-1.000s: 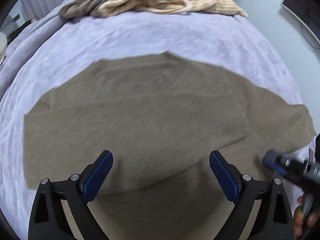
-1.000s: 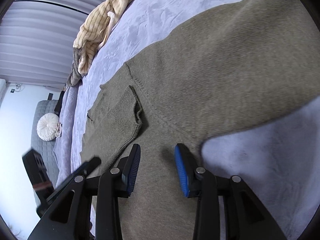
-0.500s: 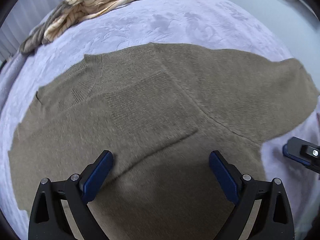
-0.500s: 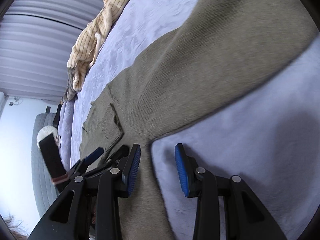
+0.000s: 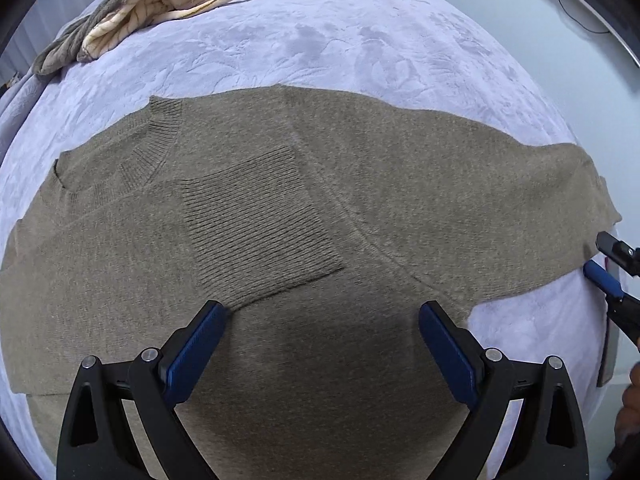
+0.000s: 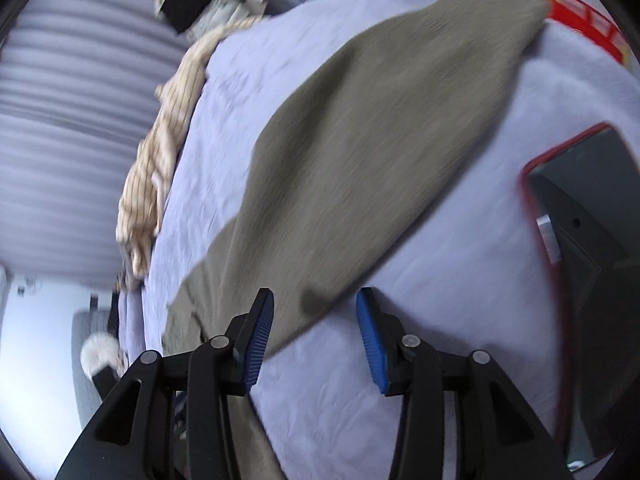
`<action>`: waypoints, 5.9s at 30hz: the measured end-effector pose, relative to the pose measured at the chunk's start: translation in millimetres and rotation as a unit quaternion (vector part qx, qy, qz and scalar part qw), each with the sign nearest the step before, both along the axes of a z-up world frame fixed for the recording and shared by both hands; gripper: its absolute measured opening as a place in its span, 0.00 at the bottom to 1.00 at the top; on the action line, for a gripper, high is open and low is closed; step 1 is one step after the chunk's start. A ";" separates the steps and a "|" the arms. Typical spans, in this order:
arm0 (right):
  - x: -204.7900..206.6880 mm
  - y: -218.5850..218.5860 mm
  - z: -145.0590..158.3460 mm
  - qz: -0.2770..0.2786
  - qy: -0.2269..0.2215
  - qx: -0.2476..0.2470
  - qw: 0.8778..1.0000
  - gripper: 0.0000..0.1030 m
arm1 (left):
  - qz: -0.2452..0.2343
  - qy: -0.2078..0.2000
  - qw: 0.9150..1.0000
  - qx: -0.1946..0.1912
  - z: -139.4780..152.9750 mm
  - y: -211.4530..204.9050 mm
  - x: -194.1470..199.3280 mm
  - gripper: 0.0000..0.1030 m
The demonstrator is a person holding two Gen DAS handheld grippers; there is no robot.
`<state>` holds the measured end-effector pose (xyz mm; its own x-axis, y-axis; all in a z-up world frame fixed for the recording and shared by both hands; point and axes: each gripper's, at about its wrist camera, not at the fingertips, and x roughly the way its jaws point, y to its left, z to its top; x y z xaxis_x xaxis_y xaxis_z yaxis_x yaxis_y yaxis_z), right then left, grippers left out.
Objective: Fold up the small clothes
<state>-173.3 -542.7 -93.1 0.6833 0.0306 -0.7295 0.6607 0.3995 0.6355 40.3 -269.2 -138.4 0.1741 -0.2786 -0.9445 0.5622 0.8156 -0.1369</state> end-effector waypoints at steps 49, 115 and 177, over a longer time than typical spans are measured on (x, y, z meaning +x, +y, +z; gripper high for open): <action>272.6 259.8 -1.0 0.330 0.040 -0.109 0.937 0.08 | 0.227 0.007 0.971 -0.077 3.0 271.5 61.7 0.94; 116.0 118.1 -86.8 0.120 -0.038 0.137 0.982 0.07 | 0.212 0.094 0.963 -0.134 -21.2 303.8 93.1 0.06; 131.9 137.4 -36.5 0.259 0.128 -0.096 0.953 0.32 | 0.257 0.070 0.963 -0.050 -20.5 389.2 90.4 0.18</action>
